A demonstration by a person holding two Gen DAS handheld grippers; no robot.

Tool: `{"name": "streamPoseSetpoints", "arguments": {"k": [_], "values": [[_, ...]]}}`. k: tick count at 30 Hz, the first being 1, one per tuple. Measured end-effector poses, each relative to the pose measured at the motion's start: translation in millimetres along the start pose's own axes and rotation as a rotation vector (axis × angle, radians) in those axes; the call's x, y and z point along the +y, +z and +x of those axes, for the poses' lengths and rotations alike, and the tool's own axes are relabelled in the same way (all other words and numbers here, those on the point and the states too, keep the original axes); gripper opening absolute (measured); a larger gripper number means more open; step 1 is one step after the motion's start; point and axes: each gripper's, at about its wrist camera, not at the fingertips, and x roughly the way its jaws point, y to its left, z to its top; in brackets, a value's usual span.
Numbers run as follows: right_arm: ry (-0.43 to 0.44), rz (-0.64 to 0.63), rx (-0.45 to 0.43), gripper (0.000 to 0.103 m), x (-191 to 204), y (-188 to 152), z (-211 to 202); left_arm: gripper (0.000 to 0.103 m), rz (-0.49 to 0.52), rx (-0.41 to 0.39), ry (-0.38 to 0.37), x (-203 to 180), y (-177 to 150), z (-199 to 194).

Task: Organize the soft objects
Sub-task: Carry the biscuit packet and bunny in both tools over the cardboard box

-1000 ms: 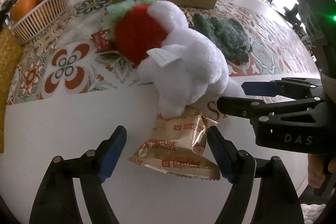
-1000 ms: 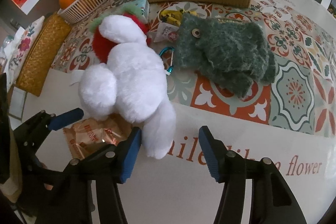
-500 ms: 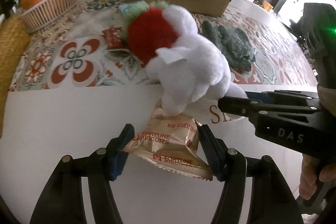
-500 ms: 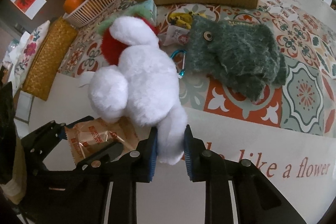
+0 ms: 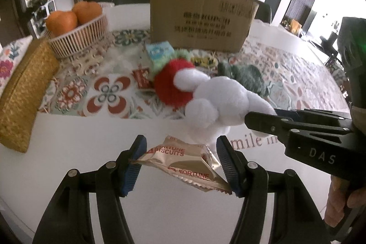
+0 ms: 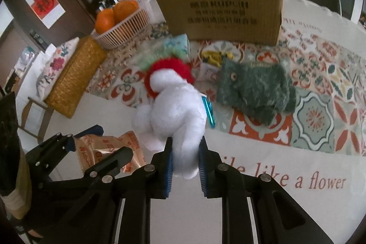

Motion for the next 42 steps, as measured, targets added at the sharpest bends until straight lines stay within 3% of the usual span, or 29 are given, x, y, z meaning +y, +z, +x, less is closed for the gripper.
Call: {"name": "streamPoseSetpoints", "arguments": {"k": [29, 42], "values": [[0.031, -0.041, -0.280, 0.020, 9, 56, -88, 0.063, -0.011, -0.244, 0.088, -15, 79, -70], [-0.038, 0.033, -0.413, 0.020, 11, 97, -110, 0.062, 0.063, -0.343, 0.047, -14, 138, -84]]}}
